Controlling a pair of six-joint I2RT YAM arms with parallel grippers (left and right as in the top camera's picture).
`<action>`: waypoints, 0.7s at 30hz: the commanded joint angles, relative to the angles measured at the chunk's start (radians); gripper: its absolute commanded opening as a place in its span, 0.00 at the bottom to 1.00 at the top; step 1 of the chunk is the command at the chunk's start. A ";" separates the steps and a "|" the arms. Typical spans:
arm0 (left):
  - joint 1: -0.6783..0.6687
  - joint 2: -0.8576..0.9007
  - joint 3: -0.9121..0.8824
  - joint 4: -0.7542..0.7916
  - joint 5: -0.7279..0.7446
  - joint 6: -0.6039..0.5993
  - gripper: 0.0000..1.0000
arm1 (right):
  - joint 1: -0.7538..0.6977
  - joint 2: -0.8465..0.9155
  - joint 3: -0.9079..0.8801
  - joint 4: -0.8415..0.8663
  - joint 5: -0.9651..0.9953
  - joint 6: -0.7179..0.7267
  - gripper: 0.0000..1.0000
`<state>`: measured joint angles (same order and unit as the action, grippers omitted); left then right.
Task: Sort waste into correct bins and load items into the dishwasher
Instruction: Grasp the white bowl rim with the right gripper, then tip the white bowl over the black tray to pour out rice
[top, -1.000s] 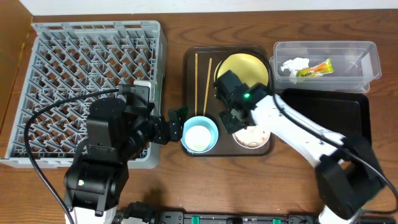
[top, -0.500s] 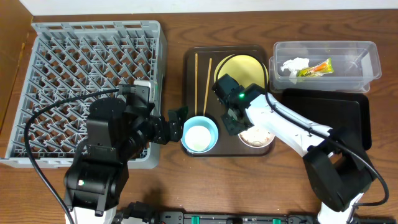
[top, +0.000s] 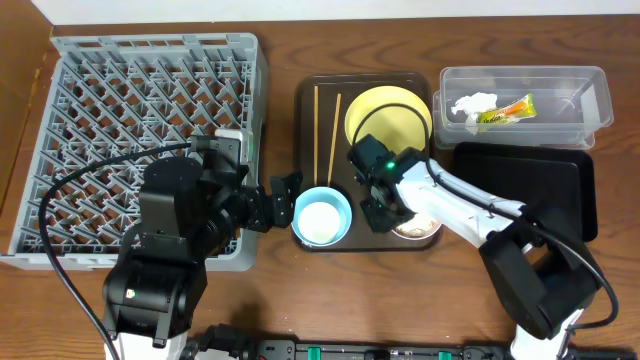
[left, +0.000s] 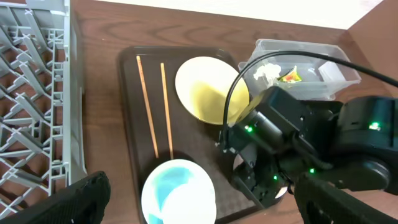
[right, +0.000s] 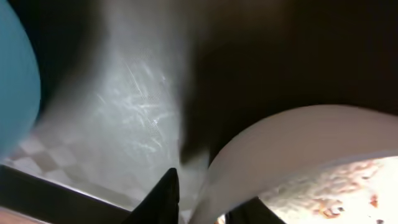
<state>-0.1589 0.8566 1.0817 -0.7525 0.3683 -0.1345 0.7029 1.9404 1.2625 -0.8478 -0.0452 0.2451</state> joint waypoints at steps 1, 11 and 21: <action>0.002 -0.001 0.020 0.000 0.016 -0.002 0.95 | -0.010 0.009 -0.002 -0.001 0.004 0.008 0.17; 0.002 -0.001 0.020 0.000 0.016 -0.002 0.95 | -0.025 -0.018 0.016 0.018 0.020 0.034 0.01; 0.002 -0.001 0.020 0.000 0.016 -0.002 0.95 | -0.195 -0.255 0.047 0.072 -0.313 0.127 0.01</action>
<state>-0.1589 0.8566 1.0817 -0.7525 0.3683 -0.1345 0.5854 1.7851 1.2785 -0.7887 -0.2157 0.3088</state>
